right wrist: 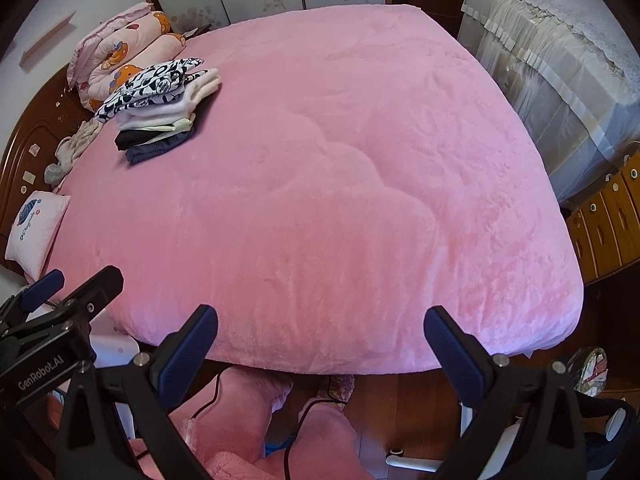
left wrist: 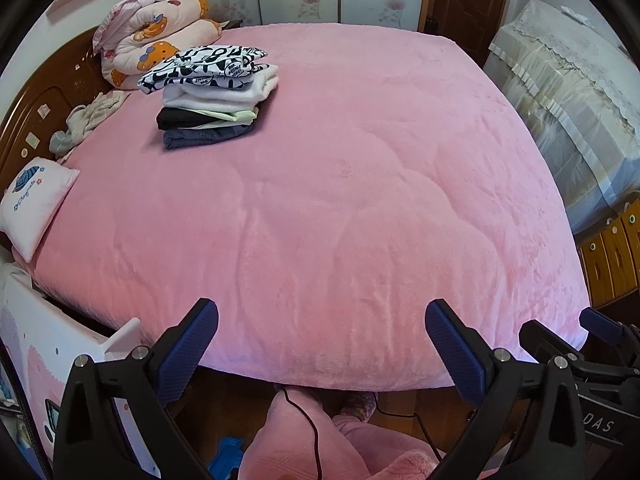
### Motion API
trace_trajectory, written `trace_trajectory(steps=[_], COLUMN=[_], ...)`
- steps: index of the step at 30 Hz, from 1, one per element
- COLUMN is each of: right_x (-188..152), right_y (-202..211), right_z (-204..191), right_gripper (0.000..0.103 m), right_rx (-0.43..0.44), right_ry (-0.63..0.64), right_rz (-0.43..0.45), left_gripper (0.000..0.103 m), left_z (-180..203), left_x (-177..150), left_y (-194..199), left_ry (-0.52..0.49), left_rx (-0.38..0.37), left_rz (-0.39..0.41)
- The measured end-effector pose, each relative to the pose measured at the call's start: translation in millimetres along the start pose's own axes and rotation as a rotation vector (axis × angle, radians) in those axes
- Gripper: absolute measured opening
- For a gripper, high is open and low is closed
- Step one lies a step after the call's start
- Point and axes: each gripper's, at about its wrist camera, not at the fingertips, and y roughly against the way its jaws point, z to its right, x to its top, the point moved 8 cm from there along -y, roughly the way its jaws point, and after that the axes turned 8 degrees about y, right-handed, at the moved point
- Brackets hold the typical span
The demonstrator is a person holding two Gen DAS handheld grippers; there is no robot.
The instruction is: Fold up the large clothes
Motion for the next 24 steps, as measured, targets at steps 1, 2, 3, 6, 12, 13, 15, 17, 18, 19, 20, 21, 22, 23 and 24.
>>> trace_trajectory(steps=[1, 2, 3, 6, 12, 13, 15, 17, 18, 19, 20, 21, 22, 23, 24], right_x=[1.1, 1.1, 1.1, 2.7, 4.2, 4.7, 5.6, 5.7, 5.9, 6.3, 6.6, 6.8, 6.9, 6.7, 7.0], right_y=[-0.3, -0.6, -0.7, -0.7, -1.9, -2.0, -2.5, -2.5, -2.4, -2.5, -2.2, -2.2, -2.3, -2.2, -2.1], right_z=[-0.1, -1.1, -1.5, -2.1, -3.4, -3.4, -2.9, -2.3, -1.6, -1.9, -3.4, -3.2, -3.3, -3.0, -3.2], right_gripper=[0.103, 0.103, 0.103, 0.103, 0.103, 0.103, 0.103, 0.103, 0.103, 0.103, 0.103, 0.103, 0.103, 0.103, 0.103], right_rx=[0.003, 0.004, 0.005, 0.005, 0.01, 0.01, 0.012, 0.012, 0.011, 0.011, 0.01, 0.01, 0.01, 0.01, 0.009], right_ry=[0.002, 0.002, 0.002, 0.006, 0.009, 0.007, 0.007, 0.007, 0.008, 0.008, 0.006, 0.006, 0.006, 0.006, 0.004], right_rz=[0.0, 0.0, 0.002, 0.006, 0.004, 0.005, 0.005, 0.005, 0.005, 0.007, 0.007, 0.007, 0.007, 0.007, 0.008], left_gripper=[0.103, 0.103, 0.103, 0.103, 0.103, 0.103, 0.103, 0.103, 0.103, 0.103, 0.103, 0.103, 0.103, 0.103, 0.103], left_z=[-0.7, -1.2, -2.0, -0.6, 1.9, 2.3, 1.4, 1.0, 0.6, 0.0, -0.8, -1.1, -1.7, -2.4, -3.0], left_x=[0.3, 0.8, 1.4, 2.1, 4.4, 4.7, 6.0, 6.4, 6.7, 6.8, 6.8, 7.1, 7.4, 7.4, 7.9], left_y=[-0.5, -0.9, -1.6, -1.5, -0.9, -1.0, -0.9, -0.1, 0.0, 0.0, -0.1, -0.3, -0.3, -0.2, -0.3], left_ry=[0.003, 0.004, 0.002, -0.006, -0.021, -0.024, -0.028, -0.027, -0.026, -0.026, -0.025, -0.026, -0.025, -0.024, -0.025], left_rx=[0.001, 0.004, 0.007, 0.01, 0.007, 0.005, 0.004, 0.003, -0.002, -0.002, -0.002, -0.003, -0.004, -0.005, -0.007], left_rz=[-0.003, -0.004, -0.005, -0.006, -0.003, -0.004, -0.003, 0.001, 0.003, 0.003, 0.003, 0.001, 0.0, 0.0, 0.0])
